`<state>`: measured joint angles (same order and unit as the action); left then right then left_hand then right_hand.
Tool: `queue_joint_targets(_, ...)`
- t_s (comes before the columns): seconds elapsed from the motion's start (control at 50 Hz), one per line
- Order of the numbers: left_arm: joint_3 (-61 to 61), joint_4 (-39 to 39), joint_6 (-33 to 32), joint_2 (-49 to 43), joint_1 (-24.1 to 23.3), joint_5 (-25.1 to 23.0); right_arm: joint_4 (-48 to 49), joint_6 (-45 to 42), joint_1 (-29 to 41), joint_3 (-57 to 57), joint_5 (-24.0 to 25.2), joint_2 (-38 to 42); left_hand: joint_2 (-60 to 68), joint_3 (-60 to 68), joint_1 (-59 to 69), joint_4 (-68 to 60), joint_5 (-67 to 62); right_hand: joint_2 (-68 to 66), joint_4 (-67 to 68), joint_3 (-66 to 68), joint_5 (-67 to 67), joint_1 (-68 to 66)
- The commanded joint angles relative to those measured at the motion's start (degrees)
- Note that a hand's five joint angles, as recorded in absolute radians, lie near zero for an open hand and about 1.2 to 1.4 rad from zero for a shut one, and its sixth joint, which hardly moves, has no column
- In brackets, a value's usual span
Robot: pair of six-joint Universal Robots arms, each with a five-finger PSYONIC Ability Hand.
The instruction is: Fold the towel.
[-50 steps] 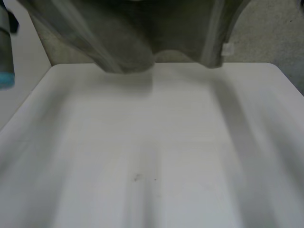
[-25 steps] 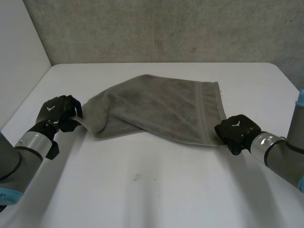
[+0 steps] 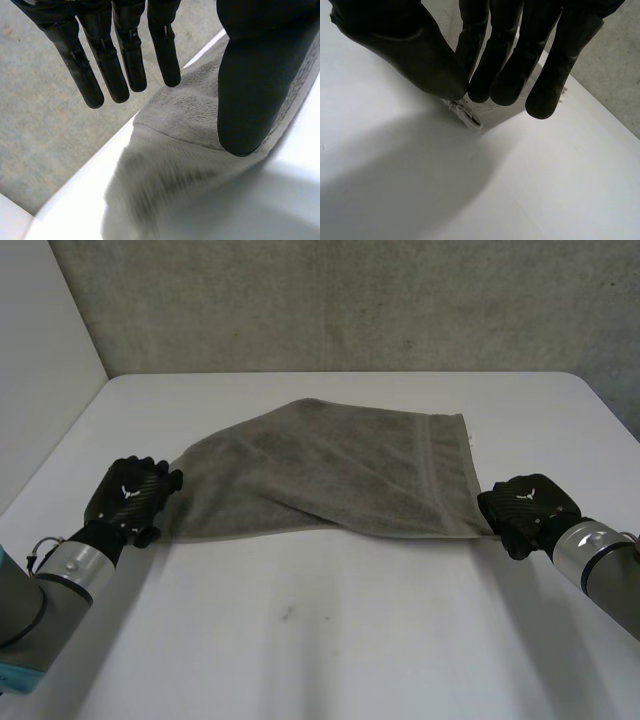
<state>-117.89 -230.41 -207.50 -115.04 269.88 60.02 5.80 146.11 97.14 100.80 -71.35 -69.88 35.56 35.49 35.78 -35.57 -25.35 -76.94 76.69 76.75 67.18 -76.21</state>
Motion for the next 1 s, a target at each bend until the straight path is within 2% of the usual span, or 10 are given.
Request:
queue_joint_targets(0.02, 0.0, -3.6, -2.3, -2.2, -0.1, 0.2, 0.0, 0.1, 0.2, 0.4, 0.1, -0.1, 5.3, 5.3, 5.1, -5.3, -5.5, -3.1, 3.3, 3.3, 2.8, -3.8)
queue_joint_targets(0.14, 0.6, -3.6, -4.5, -2.7, -0.1, 0.2, 0.1, 0.1, 0.2, 0.5, 0.1, -0.1, 5.8, 5.8, 5.6, -5.8, -6.0, -3.1, 3.3, 3.3, 2.8, -3.8)
queue_joint_targets(0.24, 1.4, -3.3, -8.9, -3.4, 0.0, 0.2, 0.2, 0.1, 0.1, 0.5, 0.0, 0.0, 9.0, 9.0, 8.7, -8.9, -9.2, -3.1, 3.3, 3.3, 2.8, -3.8)
queue_joint_targets(0.36, 0.9, -0.7, -9.2, -2.4, 0.5, 0.2, 0.4, 1.1, -0.2, 0.4, -0.6, 0.0, 9.3, 9.4, 9.1, -9.3, -9.5, -3.1, 3.3, 3.3, 2.8, -3.8)
queue_joint_targets(0.42, 1.5, 6.7, -9.2, -1.4, 1.2, 0.1, 0.7, 3.3, -0.5, -0.2, -1.1, -0.2, 7.5, 7.5, 7.2, -7.5, -7.7, -3.1, 3.3, 3.3, 2.8, -3.8)
queue_joint_targets(0.58, 3.8, 15.9, -9.2, -1.6, 2.0, -0.5, 2.0, 7.1, -3.9, -1.1, -2.7, -1.7, 5.4, 5.5, 5.2, -5.4, -5.6, -3.1, 3.3, 3.3, 2.8, -3.8)
queue_joint_targets(1.0, 7.7, 16.9, -8.3, -3.9, 2.1, -1.4, 1.7, 6.9, -4.9, -1.6, -2.3, -2.5, 6.8, 6.9, 6.6, -6.8, -7.0, -3.1, 3.3, 3.3, 2.8, -3.8)
